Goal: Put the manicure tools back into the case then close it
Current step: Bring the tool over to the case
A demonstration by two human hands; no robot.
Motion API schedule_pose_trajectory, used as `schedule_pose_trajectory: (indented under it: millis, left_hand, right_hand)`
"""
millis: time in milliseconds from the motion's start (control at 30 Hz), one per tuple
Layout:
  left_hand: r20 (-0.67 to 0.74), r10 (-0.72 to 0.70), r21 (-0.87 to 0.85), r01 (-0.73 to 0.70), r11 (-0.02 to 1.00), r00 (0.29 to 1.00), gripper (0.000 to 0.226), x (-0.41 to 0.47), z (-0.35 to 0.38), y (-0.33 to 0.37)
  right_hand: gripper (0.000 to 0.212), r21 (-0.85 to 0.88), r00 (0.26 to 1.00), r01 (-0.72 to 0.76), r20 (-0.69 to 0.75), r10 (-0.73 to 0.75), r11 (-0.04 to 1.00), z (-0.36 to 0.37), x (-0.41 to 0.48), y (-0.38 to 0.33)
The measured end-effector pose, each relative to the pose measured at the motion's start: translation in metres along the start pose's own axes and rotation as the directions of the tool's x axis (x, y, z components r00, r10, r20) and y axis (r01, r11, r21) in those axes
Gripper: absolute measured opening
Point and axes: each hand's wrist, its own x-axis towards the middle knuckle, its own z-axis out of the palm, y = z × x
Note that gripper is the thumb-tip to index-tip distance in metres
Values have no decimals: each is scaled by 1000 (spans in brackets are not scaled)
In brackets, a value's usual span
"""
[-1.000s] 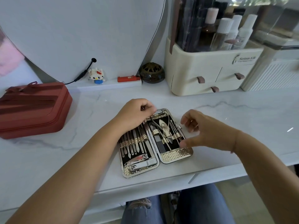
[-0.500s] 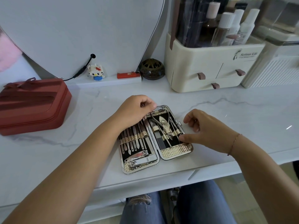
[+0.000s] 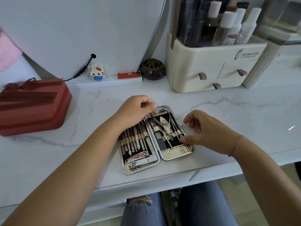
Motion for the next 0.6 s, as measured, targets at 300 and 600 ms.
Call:
schedule_pose_trajectory:
  millis: [300, 600]
  left_hand:
    - [0, -4, -3, 4, 1000, 1000, 13, 1, 0, -1]
    - [3, -12, 3, 12, 1000, 1000, 16, 1, 0, 0]
  right_hand:
    - [79, 73, 999, 14, 52, -18, 997, -1, -8, -6]
    - [94, -93, 998, -6, -66, -1, 996, 20, -7, -27]
